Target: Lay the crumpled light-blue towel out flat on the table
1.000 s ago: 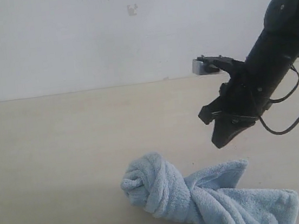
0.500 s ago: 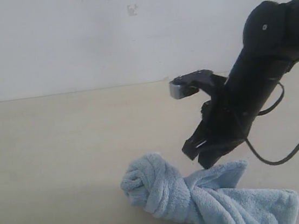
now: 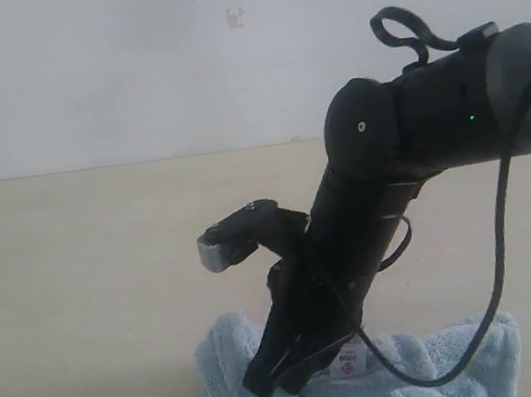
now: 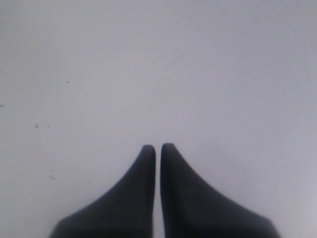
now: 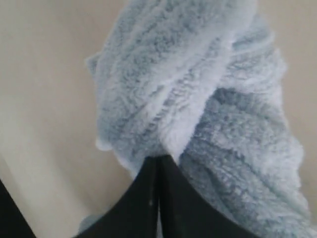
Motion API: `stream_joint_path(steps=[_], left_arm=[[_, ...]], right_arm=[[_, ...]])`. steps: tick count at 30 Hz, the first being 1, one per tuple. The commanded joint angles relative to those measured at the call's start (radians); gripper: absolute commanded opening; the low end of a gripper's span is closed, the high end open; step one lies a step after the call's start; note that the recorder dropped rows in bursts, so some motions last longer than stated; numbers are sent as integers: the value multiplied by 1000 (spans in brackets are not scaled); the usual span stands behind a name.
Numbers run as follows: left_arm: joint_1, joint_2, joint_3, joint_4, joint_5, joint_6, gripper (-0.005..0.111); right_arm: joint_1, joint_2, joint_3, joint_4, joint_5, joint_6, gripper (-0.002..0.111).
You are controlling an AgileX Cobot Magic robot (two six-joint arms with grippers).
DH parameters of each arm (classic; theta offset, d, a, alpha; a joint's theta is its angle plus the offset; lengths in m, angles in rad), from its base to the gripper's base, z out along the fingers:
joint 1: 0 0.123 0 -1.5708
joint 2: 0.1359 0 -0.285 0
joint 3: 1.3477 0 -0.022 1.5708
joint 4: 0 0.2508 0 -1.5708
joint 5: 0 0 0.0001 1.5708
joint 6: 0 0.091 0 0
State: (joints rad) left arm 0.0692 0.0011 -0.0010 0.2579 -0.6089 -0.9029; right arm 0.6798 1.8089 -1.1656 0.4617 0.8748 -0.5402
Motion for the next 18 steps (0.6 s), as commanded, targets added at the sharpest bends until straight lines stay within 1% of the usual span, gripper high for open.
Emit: stream_joint_path(steps=[1, 2, 4, 5, 6, 7, 8, 11, 12, 13, 14, 15, 17, 18], left_arm=[[2, -1, -114, -15, -176, -130, 4], [2, -1, -147, -15, -182, -133, 4], [2, 75, -274, 2, -119, -127, 4], [2, 165, -344, 60, -50, -110, 4], [2, 274, -393, 143, -10, -137, 4], [2, 473, -436, 321, -38, -265, 4], [2, 630, -460, 459, -73, -312, 4], [-18, 960, -518, 755, -49, -431, 4], [-33, 1113, -554, 931, -43, -518, 4], [-42, 1265, -594, 1133, -92, -582, 4], [-54, 1376, -634, 1261, -189, -611, 4], [-69, 1468, -677, 1309, -307, -616, 4], [-92, 1564, -733, 1313, -454, -616, 4], [-112, 1614, -775, 1311, -549, -616, 4]], right_arm=[[46, -20, 2, -18, 18, -6, 0], [46, -31, 2, -43, 18, 18, 0], [46, -82, 2, -198, -10, 146, 0], [46, -115, 2, -312, -15, 231, 0], [46, -143, 2, -394, -15, 292, 0], [46, -176, 2, -493, -12, 379, 0], [46, -194, 2, -528, -6, 411, 0], [44, -205, 2, -540, 44, 413, 0], [28, -205, 2, -539, 114, 412, 0], [15, -202, 10, -534, 167, 412, 0], [-1, -207, 28, -534, 172, 412, 0], [-19, -214, 51, -534, 134, 417, 0], [-36, -217, 80, -526, 60, 428, 0], [-43, -217, 103, -519, 18, 443, 0]])
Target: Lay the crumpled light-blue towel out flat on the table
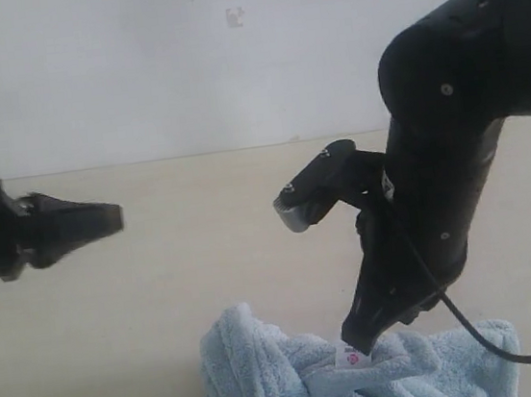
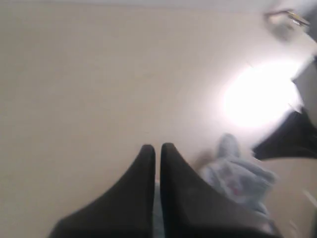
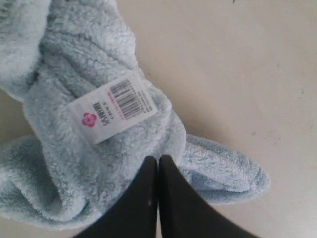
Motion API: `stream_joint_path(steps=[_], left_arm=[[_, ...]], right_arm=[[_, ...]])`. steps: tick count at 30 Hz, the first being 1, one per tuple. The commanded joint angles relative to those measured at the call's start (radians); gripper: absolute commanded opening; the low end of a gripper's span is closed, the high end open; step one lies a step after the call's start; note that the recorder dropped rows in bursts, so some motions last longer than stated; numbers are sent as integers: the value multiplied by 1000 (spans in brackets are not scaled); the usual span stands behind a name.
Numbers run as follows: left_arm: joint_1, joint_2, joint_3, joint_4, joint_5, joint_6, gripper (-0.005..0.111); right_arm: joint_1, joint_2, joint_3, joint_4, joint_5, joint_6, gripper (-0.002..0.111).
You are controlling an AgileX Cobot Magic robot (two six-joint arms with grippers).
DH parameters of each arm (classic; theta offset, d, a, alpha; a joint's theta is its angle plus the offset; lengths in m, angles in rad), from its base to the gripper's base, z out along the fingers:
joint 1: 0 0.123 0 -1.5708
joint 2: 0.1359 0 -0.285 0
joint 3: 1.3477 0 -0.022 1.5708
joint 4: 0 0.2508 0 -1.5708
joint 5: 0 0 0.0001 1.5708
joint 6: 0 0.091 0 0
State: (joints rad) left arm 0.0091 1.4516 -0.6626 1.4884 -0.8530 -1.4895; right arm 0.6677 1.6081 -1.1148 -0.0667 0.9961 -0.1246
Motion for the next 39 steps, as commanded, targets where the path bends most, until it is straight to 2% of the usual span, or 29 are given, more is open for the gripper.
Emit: stream_joint_path(steps=[1, 5, 8, 14, 15, 17, 18, 19, 20, 22, 24, 27, 32, 34, 36, 39], left_arm=[[-75, 189, -145, 80, -311, -29, 4], [-104, 200, -159, 70, -228, 24, 4], [-111, 201, -159, 37, -114, 75, 4], [-111, 200, -160, -79, 98, 57, 4], [-115, 193, -160, -55, 207, 13, 4], [-132, 176, -160, 93, 512, -70, 4], [-143, 171, -152, 228, 701, -120, 4], [-149, 171, -136, 256, 862, -152, 4], [-149, 171, -125, 256, 979, -146, 4], [-149, 171, -110, 256, 1077, -51, 4], [-154, 171, -115, 123, 1058, 87, 4], [-205, 171, -137, -171, 1093, 383, 4], [-340, 201, -251, -917, 1403, 1205, 4], [-381, 203, -302, -1157, 1444, 1421, 4], [-406, 194, -342, -1353, 1454, 1561, 4], [-424, 186, -362, -1537, 1420, 1593, 4]], right_arm=[[-31, -16, 62, 20, -113, 40, 0], [-31, -16, 62, 36, -117, 40, 0], [-31, -16, 62, 36, -132, 40, 0], [-31, -16, 62, 36, -158, 40, 0], [-31, -16, 62, 36, -160, 40, 0], [-31, -16, 62, 36, -163, 40, 0], [-31, -16, 62, 36, -163, 40, 0], [-31, -16, 62, 36, -165, 40, 0], [-31, -16, 62, 36, -165, 40, 0], [-31, -16, 62, 36, -165, 40, 0], [-31, -16, 62, 36, -167, 40, 0], [-31, -16, 62, 39, -168, 40, 0], [-31, -16, 62, 58, -168, 40, 0], [-31, -16, 62, 60, -168, 40, 0], [-31, -16, 62, 60, -158, 40, 0], [-31, -16, 62, 60, -154, 40, 0]])
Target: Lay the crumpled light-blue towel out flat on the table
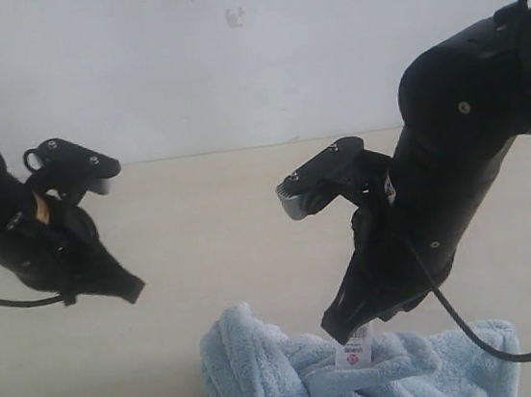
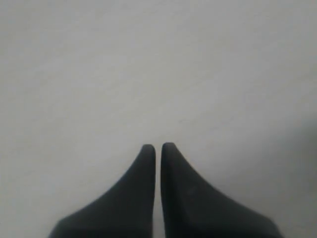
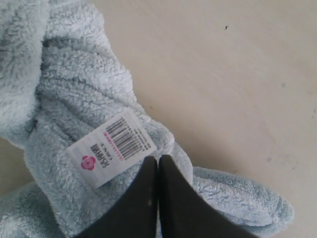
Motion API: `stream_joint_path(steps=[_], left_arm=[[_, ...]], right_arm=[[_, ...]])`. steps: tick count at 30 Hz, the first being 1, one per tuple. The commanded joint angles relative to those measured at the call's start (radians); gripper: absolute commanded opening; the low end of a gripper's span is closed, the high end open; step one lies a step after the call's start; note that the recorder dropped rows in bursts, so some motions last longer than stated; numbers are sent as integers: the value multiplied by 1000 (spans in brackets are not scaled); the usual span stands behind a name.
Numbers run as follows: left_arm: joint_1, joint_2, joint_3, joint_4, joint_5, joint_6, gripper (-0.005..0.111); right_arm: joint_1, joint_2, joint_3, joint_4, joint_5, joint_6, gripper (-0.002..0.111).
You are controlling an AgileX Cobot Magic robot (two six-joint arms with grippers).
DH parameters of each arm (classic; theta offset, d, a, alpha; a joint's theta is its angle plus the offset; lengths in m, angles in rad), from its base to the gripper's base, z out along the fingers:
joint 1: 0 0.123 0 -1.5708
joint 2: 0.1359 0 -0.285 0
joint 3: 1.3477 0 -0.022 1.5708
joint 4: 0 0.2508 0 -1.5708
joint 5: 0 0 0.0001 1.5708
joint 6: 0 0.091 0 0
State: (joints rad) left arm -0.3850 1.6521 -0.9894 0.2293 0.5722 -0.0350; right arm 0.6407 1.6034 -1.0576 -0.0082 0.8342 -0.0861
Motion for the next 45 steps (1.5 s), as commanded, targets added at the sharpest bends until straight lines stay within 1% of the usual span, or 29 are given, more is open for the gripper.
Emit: stream_joint_path(steps=[1, 3, 5, 6, 7, 9, 10, 12, 13, 15, 21, 24, 27, 29, 32, 34, 37, 38, 40, 41, 45], left_arm=[[-32, -16, -39, -325, -24, 143, 4], [-32, -11, -39, -384, -56, 171, 8], [-32, 10, -39, -478, -70, 231, 18], [-32, 25, -39, -548, -77, 266, 24], [-32, 46, -41, -627, -77, 317, 35], [-32, 86, -41, -746, -75, 428, 52], [-32, 111, -41, -808, -65, 470, 66], [-32, 139, -57, -843, -35, 479, 84], [-32, 149, -71, -843, -5, 479, 90], [-32, 157, -97, -845, 66, 479, 95], [-32, 157, -176, -850, 292, 479, 95], [-32, 157, -179, -836, 340, 479, 95], [-32, 157, -170, -796, 328, 443, 95], [-32, 159, -147, -756, 261, 381, 95], [-32, 166, -94, -759, 164, 350, 92], [-32, 178, -78, -780, 144, 350, 86], [-32, 201, -81, -827, 159, 355, 71], [-32, 206, -81, -853, 161, 377, 65], [-32, 210, -81, -901, 165, 431, 56], [-32, 210, -81, -916, 165, 441, 55], [-32, 211, -81, -929, 161, 456, 55]], right_arm=[[-4, -11, 4, 2, 8, 1, 0], [-4, -11, 4, 2, 8, 1, 0], [-4, -6, 4, 8, 3, 1, 0], [-4, -3, 4, 8, -1, -3, 0], [-4, 4, 4, 8, -3, -8, 0], [-4, 17, 4, 39, -8, -59, 0], [-4, 27, 4, 56, -8, -95, 0], [-4, 35, 4, 104, -11, -144, 0], [-4, 35, 2, 113, -16, -149, 0], [-4, 35, 2, 127, -36, -151, 0], [-4, 35, 0, 129, -42, -151, 0], [-4, 35, 0, 129, -42, -151, 0], [-4, 35, 0, 129, -42, -151, 0], [-4, 35, 0, 129, -42, -151, 0], [-4, 35, 0, 129, -42, -151, 0], [-4, 35, 0, 129, -42, -151, 0], [-4, 35, 0, 129, -42, -151, 0], [-4, 35, 0, 129, -42, -151, 0], [-4, 35, 0, 129, -42, -151, 0], [-4, 35, 0, 129, -42, -151, 0], [-4, 35, 0, 129, -42, -151, 0]])
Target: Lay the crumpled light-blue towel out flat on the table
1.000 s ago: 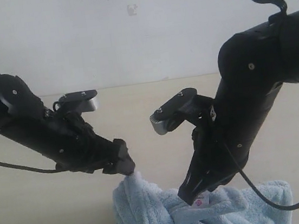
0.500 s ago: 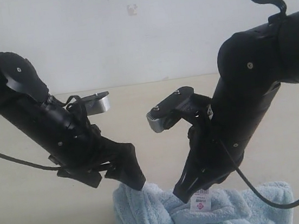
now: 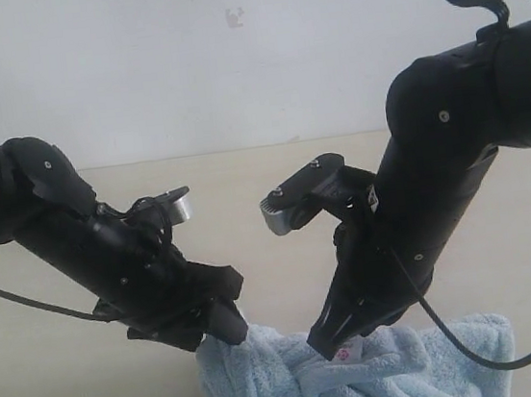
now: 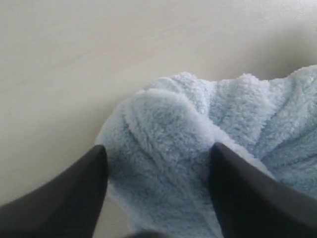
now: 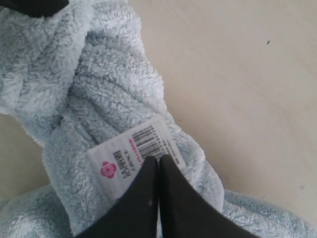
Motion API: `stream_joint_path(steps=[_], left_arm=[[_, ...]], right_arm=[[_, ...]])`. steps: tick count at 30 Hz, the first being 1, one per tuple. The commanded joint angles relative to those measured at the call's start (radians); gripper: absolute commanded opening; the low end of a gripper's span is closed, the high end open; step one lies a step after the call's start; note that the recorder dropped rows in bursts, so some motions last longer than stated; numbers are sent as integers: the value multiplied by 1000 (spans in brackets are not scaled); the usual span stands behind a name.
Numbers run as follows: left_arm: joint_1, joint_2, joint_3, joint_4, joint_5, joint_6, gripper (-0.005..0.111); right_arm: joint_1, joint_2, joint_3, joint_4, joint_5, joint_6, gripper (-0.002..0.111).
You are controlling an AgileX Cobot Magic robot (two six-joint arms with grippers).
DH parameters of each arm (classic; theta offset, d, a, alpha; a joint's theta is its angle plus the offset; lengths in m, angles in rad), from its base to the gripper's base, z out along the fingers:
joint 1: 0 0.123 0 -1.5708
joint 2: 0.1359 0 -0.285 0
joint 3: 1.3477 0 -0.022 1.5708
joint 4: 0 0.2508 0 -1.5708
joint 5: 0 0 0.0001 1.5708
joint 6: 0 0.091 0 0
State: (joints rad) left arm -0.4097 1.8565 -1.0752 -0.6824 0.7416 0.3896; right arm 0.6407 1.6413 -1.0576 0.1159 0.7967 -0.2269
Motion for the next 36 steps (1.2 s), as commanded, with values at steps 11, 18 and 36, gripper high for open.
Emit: stream_joint_path(steps=[11, 18, 36], left_arm=[[-7, 28, 4, -5, -33, 246, 4], [-7, -57, -8, 191, -29, 445, 4], [-7, -224, 76, 12, -62, 772, 4]], right_arm=[[-4, -3, 0, 5, -4, -11, 0], [-4, -3, 0, 8, 1, -41, 1], [-4, 28, 0, 536, -102, -627, 41]])
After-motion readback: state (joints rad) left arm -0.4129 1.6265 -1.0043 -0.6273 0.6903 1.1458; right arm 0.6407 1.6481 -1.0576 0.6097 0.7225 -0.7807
